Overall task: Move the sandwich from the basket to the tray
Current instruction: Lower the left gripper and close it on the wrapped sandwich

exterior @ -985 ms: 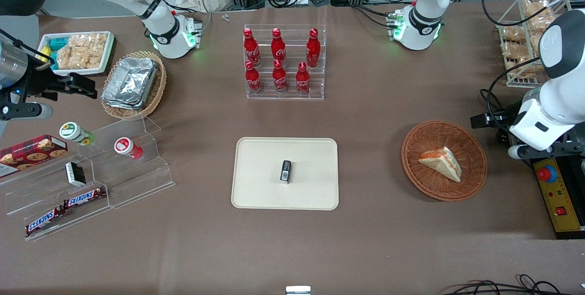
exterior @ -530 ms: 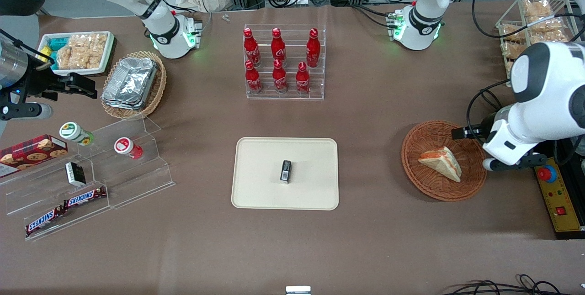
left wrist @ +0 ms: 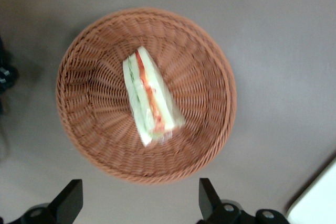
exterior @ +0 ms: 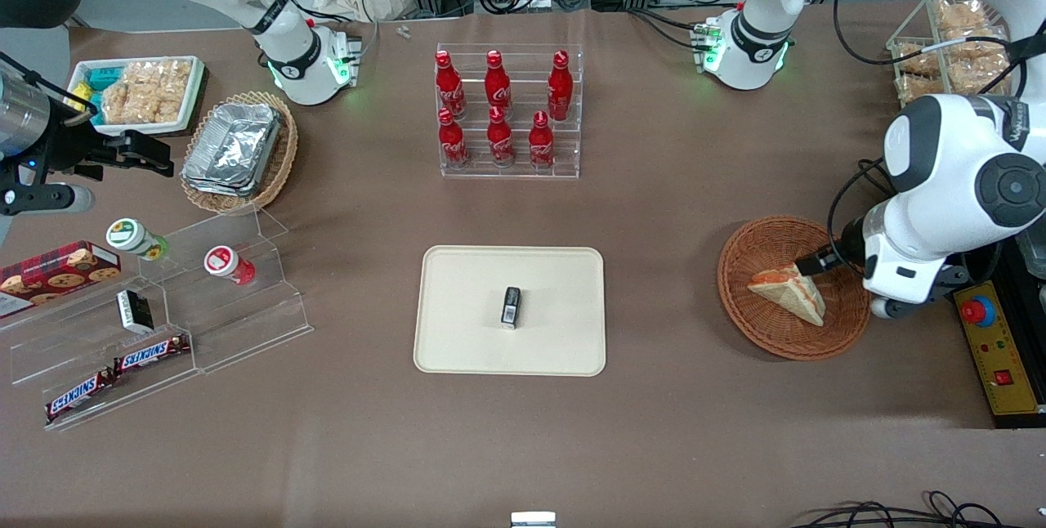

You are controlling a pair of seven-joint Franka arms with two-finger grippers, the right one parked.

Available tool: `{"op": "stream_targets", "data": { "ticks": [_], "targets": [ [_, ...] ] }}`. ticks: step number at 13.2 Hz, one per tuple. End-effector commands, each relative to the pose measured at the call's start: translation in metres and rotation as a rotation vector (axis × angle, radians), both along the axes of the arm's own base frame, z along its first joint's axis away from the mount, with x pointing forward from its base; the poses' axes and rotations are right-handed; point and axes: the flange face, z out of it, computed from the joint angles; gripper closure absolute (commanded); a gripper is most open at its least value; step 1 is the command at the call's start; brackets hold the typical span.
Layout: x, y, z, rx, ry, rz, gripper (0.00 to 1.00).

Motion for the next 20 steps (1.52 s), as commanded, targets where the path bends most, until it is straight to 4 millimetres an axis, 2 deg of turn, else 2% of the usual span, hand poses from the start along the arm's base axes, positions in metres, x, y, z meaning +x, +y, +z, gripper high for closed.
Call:
{"op": "stream_targets", "data": {
  "ticks": [1, 3, 5, 8, 10, 14, 18, 19, 20],
  "targets": [
    [0.001, 0.016, -0.029, 0.012, -0.042, 0.200, 0.01],
    [-0.008, 0.014, -0.049, 0.012, -0.045, 0.243, 0.01],
    [-0.008, 0.027, -0.069, 0.004, -0.068, 0.347, 0.01],
    [-0.006, 0.026, -0.087, -0.009, -0.100, 0.437, 0.01],
    [-0.017, 0.023, -0.104, -0.012, -0.104, 0.447, 0.01],
    [-0.021, 0.020, -0.120, -0.020, -0.107, 0.466, 0.01],
    [-0.036, 0.018, -0.139, -0.013, -0.133, 0.458, 0.01],
    [-0.036, 0.017, -0.140, -0.011, -0.133, 0.459, 0.02],
    [-0.036, 0.017, -0.139, -0.011, -0.134, 0.461, 0.07]
  ]
}}
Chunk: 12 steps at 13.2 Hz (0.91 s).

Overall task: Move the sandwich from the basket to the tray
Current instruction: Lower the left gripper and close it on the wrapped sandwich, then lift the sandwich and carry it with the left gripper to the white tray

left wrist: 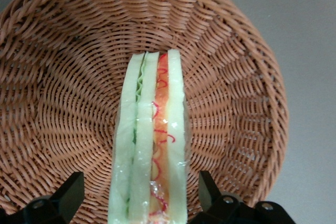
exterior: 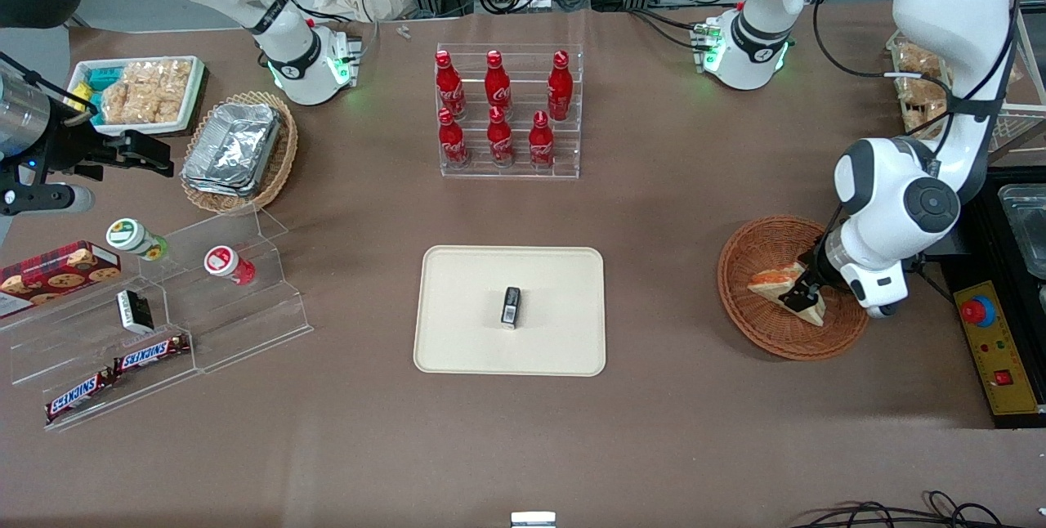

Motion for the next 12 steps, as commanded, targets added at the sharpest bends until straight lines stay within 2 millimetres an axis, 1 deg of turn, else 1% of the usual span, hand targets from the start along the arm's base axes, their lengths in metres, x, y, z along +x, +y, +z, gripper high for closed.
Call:
{"op": "stream_targets", "data": {
  "ticks": [1, 3, 4, 6, 7, 8, 9, 10, 12],
  "targets": [
    [-0.006, -0.001, 0.001, 0.022, -0.037, 0.029, 0.19],
    [-0.005, -0.001, 0.008, 0.024, -0.046, 0.057, 0.65],
    [-0.005, 0.000, 0.013, 0.026, -0.050, 0.057, 0.75],
    [-0.003, -0.004, 0.034, 0.034, -0.070, 0.047, 0.87],
    [-0.004, -0.006, 0.047, 0.044, -0.050, 0.042, 0.93],
    [-0.003, -0.006, 0.062, 0.058, -0.033, 0.038, 0.95],
    [0.000, -0.007, 0.079, 0.070, -0.004, 0.030, 0.95],
    [0.006, -0.015, 0.101, 0.077, 0.020, 0.016, 0.95],
    [0.019, -0.026, 0.143, 0.087, 0.069, -0.002, 0.95]
  ]
}}
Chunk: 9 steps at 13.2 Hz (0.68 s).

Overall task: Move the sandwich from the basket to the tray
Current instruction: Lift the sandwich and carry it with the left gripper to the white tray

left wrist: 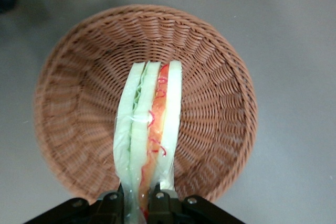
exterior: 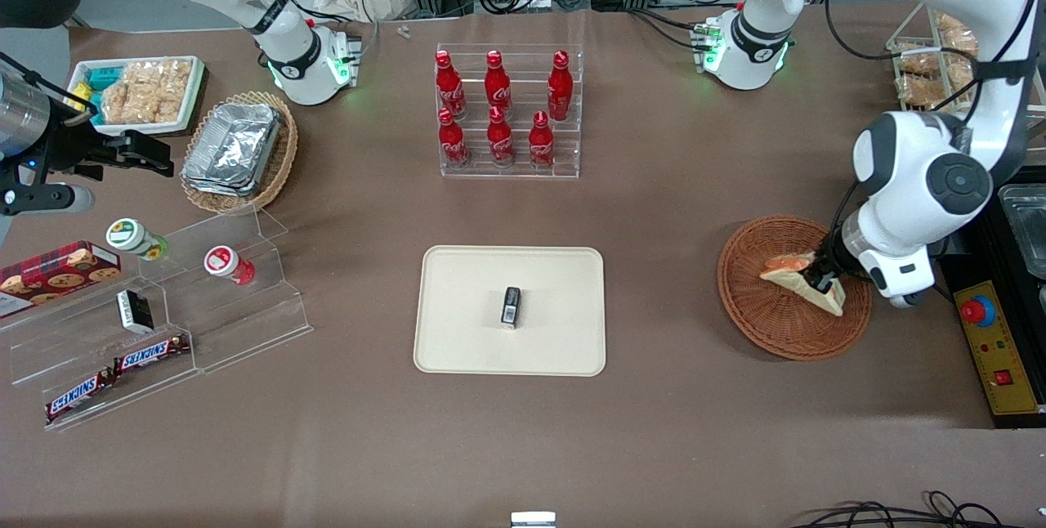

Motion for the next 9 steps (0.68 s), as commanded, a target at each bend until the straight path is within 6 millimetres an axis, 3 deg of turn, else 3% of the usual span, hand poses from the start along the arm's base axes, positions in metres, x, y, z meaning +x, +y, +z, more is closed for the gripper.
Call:
{"op": "stream_targets", "data": {
  "ticks": [1, 3, 5, 9],
  "targets": [
    [0.015, -0.019, 0.056, 0.026, 0.036, -0.016, 0.96],
    [0.012, -0.032, 0.082, 0.026, 0.090, -0.151, 0.98],
    [0.012, -0.033, 0.115, 0.007, 0.151, -0.265, 0.97],
    [-0.003, -0.086, 0.138, -0.010, 0.213, -0.498, 0.96]
  ]
}}
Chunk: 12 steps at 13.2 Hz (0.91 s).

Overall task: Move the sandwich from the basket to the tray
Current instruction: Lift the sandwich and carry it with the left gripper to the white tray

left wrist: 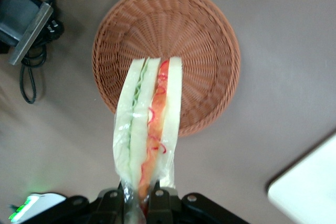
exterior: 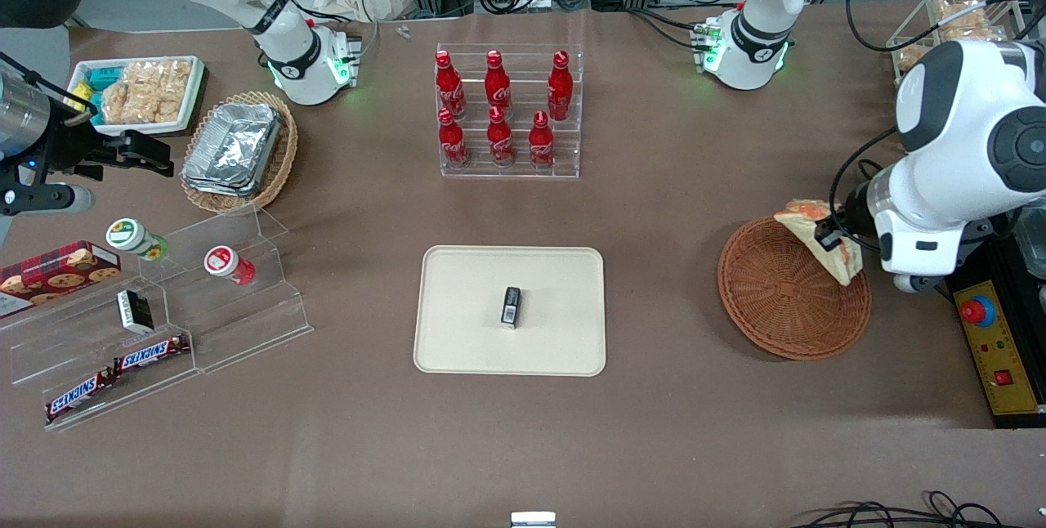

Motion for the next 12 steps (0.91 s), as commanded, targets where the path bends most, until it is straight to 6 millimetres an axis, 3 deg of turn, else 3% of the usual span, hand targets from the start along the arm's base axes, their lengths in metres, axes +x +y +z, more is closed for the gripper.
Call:
{"op": "stream_targets", "data": {
  "ticks": [1, 5, 9, 12],
  "targets": [
    [-0.006, -0.040, 0.015, -0.017, 0.013, -0.124, 0.96],
    [-0.023, -0.112, 0.031, -0.077, -0.011, -0.382, 0.97],
    [-0.022, -0.203, -0.011, -0.136, -0.095, -0.542, 0.97],
    [-0.017, -0.243, -0.058, -0.129, -0.137, -0.634, 0.98]
  ]
}}
